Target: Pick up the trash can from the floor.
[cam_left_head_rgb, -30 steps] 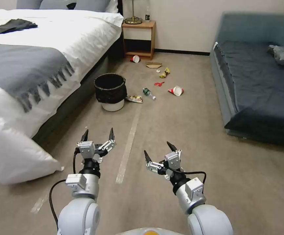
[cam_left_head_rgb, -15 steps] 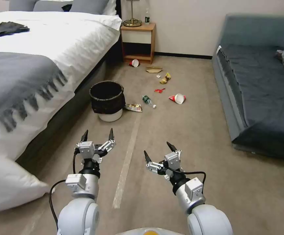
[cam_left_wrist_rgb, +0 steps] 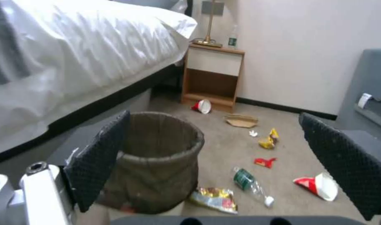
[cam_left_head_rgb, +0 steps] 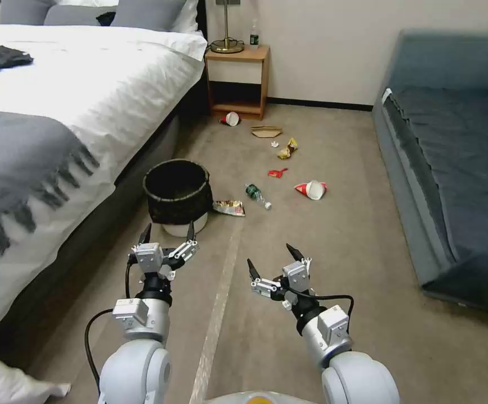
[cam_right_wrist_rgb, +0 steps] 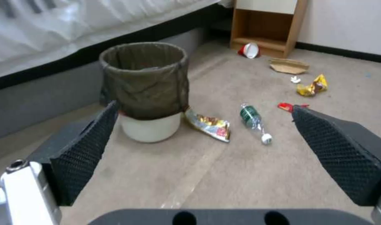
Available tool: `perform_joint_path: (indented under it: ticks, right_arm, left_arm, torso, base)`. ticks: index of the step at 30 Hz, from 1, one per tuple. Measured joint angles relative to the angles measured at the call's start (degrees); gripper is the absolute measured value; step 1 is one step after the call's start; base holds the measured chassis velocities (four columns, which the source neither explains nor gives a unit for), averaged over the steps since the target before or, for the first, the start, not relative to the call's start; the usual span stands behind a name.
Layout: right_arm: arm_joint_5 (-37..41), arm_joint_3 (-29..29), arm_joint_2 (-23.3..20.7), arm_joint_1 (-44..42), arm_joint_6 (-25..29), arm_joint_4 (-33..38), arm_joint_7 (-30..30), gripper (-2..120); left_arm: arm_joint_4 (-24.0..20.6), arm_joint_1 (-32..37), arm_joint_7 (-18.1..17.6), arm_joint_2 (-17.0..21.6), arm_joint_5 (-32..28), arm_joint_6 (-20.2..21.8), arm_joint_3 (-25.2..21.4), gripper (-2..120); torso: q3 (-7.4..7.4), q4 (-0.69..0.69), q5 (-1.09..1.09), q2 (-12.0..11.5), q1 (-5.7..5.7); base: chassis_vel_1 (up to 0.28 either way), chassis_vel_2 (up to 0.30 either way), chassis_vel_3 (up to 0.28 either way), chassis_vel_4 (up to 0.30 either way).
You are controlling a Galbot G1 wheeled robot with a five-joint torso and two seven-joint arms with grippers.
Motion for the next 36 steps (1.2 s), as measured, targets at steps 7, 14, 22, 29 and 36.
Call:
perform_joint_path:
  ticks: [7, 14, 22, 29, 36]
  right_arm:
    - [0.00, 0.00, 0.00, 0.00, 0.03, -0.04, 0.00, 100]
    - [0.00, 0.01, 0.00, 0.02, 0.06, -0.08, 0.00, 100]
    - [-0.01, 0.01, 0.00, 0.07, 0.11, -0.16, 0.00, 100]
    - [-0.01, 0.01, 0.00, 0.11, 0.13, -0.19, -0.01, 100]
    - [-0.01, 0.01, 0.00, 0.13, 0.26, -0.22, -0.04, 100]
  left_arm:
    - [0.20, -0.14, -0.04, 0.00, -0.06, 0.00, -0.09, 100]
    - [0.44, -0.22, -0.07, 0.00, -0.22, 0.00, -0.22, 100]
    - [0.44, -0.58, -0.30, 0.00, -0.98, 0.14, -0.83, 100]
    - [-0.13, -2.69, -1.92, 0.00, -4.26, 2.71, -4.36, 100]
    - [3.87, -8.22, -4.03, 3.09, -10.99, 7.49, -12.01, 100]
  torso:
    - [0.00, 0.01, 0.02, 0.00, 0.00]
    - [0.00, 0.00, -0.02, 0.00, 0.00]
    - [0.00, 0.01, 0.00, 0.00, 0.00]
    - [0.00, 0.00, 0.00, 0.00, 0.01]
    - [-0.01, 0.00, -0.02, 0.00, 0.00]
  base:
    - [-0.214, 0.221, 0.217, -0.213]
    - [-0.196, 0.192, 0.203, -0.201]
    - [-0.180, 0.193, 0.186, -0.180]
    - [-0.085, 0.095, 0.091, -0.099]
    - [0.000, 0.000, 0.000, 0.000]
